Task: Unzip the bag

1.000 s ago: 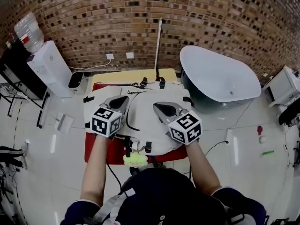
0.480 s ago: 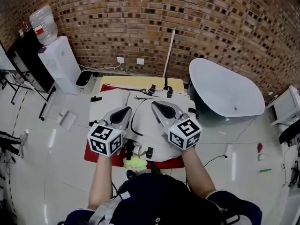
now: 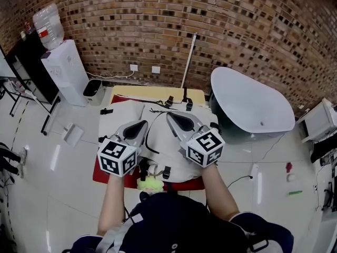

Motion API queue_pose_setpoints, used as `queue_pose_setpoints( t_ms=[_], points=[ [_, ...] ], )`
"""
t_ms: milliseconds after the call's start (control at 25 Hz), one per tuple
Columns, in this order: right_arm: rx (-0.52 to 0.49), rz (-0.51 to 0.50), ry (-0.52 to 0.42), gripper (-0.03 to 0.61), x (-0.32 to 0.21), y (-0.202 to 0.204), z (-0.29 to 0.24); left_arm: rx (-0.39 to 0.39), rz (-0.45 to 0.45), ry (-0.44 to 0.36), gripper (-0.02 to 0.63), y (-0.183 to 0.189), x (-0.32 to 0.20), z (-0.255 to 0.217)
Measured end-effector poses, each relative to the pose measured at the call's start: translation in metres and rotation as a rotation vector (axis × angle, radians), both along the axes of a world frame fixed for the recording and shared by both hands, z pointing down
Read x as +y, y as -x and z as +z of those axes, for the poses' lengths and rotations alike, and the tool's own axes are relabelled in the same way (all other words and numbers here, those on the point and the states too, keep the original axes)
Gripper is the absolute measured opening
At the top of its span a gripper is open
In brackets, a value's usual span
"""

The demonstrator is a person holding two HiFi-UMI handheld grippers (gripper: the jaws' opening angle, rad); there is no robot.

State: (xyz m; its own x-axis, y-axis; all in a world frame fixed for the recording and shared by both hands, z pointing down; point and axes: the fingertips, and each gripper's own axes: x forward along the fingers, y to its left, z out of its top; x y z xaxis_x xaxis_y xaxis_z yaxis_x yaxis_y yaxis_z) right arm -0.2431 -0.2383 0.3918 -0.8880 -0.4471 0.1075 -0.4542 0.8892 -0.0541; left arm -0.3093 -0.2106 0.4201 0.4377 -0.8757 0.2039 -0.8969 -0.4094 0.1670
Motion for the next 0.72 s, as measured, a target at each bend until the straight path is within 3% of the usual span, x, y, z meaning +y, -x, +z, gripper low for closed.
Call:
queue_pose_setpoints(
  t_ms=[720],
  points=[
    [0.006, 0.007, -0.006, 0.003, 0.001, -0.003, -0.001, 0.009, 0.041, 0.013, 0.002, -0.011, -0.002, 0.011]
  ],
)
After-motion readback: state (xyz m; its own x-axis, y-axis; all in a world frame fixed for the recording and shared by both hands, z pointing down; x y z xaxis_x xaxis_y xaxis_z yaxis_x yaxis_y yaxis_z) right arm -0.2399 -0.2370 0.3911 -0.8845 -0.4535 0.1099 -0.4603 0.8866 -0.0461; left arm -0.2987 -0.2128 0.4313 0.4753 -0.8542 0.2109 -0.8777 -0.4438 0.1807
